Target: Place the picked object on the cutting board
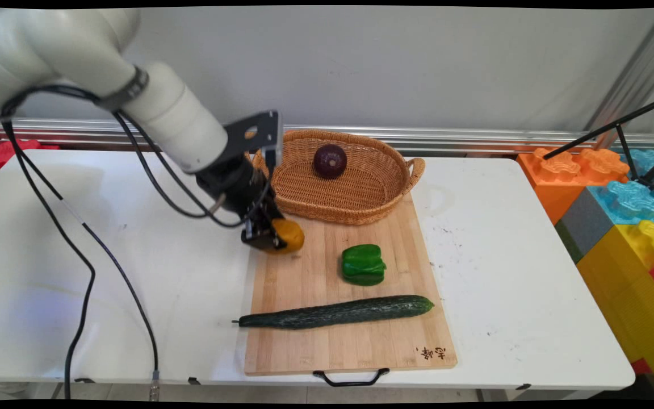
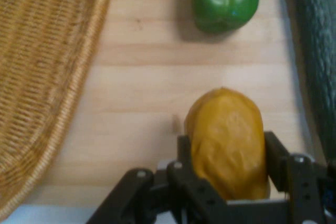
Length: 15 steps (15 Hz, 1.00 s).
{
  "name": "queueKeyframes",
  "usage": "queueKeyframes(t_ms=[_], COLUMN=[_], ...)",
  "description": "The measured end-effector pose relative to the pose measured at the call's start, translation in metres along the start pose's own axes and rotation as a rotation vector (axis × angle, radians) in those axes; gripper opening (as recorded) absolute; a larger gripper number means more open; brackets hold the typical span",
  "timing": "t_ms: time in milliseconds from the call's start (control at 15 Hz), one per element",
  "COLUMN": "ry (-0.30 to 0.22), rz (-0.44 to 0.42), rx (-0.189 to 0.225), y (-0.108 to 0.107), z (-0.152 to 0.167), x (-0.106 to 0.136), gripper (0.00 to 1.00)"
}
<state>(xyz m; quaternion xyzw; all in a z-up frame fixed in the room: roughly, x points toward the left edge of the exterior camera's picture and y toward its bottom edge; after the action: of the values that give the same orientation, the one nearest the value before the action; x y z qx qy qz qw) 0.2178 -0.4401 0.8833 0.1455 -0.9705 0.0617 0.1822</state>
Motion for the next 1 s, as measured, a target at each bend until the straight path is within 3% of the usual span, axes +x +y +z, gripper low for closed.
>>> queueKeyframes(t_ms=[333, 933, 1000], ry=[0.014, 0.025, 0.027], rz=[0.005, 0.021, 0.022], rx=[-0.037, -0.053, -0.053], y=[0.004, 0.008, 0.009], z=[0.038, 0.08, 0.082], x=[-0.007, -0.011, -0.011], gripper=[0.0, 0.0, 1.0])
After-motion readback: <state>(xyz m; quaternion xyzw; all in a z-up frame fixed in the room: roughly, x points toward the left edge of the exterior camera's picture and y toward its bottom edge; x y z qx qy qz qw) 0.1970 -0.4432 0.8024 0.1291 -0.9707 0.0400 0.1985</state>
